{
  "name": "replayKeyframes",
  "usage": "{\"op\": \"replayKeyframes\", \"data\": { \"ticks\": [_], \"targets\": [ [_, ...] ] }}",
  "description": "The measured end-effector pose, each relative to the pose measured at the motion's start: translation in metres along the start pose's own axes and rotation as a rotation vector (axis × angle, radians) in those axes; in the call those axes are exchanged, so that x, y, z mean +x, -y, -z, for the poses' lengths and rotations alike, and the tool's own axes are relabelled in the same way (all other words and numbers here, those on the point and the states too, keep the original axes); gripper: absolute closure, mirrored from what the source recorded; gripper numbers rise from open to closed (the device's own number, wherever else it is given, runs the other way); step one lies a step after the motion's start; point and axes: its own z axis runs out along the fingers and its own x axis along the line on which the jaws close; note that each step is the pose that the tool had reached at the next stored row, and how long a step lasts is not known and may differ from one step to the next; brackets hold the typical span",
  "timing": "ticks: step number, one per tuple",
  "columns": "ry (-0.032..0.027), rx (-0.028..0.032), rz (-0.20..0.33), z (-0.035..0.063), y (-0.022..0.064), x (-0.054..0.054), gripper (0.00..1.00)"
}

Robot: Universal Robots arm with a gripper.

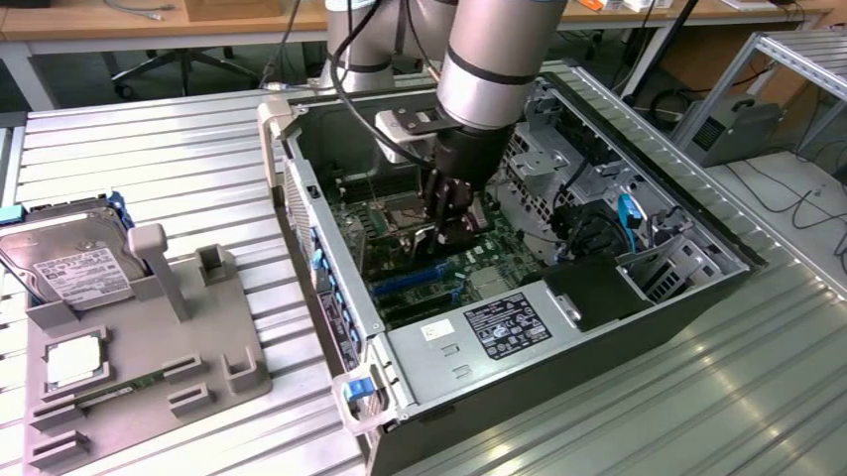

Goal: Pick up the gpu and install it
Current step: 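Insert the gpu into the slot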

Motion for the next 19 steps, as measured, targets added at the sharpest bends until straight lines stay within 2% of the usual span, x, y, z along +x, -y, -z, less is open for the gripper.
{"op": "replayKeyframes", "data": {
  "ticks": [1, 2, 3, 5, 14, 19],
  "targets": [
    [0.0201, 0.0, 0.003, -0.0002, -0.0004, 0.003, 0.73],
    [0.022, -0.0002, 0.025, -0.0038, -0.0046, 0.005, 0.73],
    [0.0222, -0.0062, 0.025, -0.0069, -0.0045, 0.005, 0.73],
    [0.0221, -0.0105, 0.026, -0.0099, -0.0047, 0.005, 0.73],
    [0.0218, -0.0107, 0.032, -0.0185, -0.0091, 0.004, 0.73],
    [0.0216, -0.0107, 0.032, -0.0202, -0.0072, 0.004, 0.73]
  ]
}}
